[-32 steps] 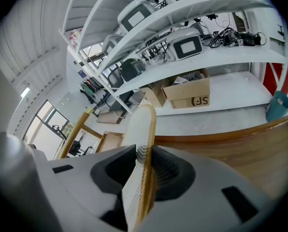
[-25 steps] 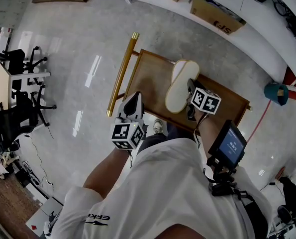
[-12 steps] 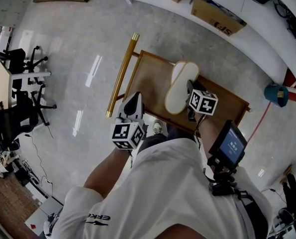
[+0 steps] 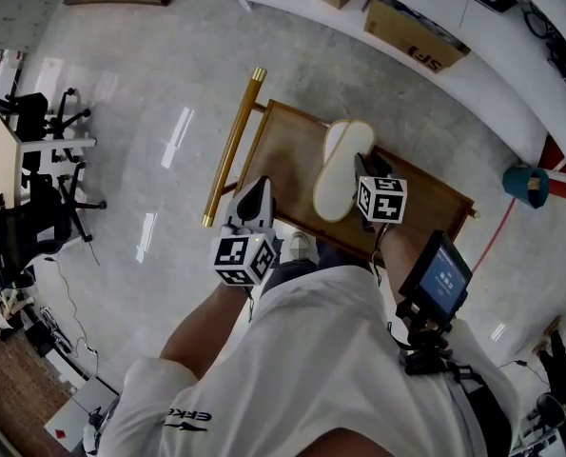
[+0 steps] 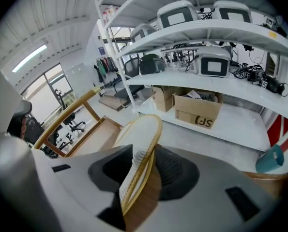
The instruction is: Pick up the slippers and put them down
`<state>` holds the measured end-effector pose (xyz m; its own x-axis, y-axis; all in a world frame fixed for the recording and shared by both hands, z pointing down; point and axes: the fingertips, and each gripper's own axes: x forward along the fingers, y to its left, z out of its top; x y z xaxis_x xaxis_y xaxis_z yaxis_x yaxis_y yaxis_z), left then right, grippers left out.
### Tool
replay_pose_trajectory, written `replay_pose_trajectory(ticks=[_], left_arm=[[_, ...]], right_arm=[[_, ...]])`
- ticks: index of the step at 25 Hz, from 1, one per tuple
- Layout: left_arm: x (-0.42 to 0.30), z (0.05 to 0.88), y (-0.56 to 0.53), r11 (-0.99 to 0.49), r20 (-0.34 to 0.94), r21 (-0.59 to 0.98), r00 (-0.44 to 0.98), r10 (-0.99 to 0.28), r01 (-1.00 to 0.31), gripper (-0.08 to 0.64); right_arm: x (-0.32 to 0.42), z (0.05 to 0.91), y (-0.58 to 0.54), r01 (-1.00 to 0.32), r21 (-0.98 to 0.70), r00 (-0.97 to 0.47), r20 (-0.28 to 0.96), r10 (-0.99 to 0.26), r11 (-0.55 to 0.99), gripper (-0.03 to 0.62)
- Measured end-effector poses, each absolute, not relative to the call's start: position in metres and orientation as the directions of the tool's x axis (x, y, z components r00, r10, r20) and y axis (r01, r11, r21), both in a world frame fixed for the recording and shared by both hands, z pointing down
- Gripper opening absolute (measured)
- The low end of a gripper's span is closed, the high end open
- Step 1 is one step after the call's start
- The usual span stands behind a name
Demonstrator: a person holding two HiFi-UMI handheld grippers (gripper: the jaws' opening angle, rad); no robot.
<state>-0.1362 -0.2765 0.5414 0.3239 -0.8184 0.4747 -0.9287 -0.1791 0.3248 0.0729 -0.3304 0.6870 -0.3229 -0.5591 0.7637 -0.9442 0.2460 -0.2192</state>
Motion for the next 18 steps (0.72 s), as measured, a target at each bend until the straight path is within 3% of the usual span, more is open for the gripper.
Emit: replay_pose_trajectory(ticks=[18], left_arm=[[-0.135, 0.541, -0.280, -0.173, 0.470, 0.326, 0.318, -0.824, -0.929, 0.003]], right_arm=[[0.085, 0.690, -0.331, -0.946, -0.254, -0.323, 0.767, -0.554, 0.200, 0.132]])
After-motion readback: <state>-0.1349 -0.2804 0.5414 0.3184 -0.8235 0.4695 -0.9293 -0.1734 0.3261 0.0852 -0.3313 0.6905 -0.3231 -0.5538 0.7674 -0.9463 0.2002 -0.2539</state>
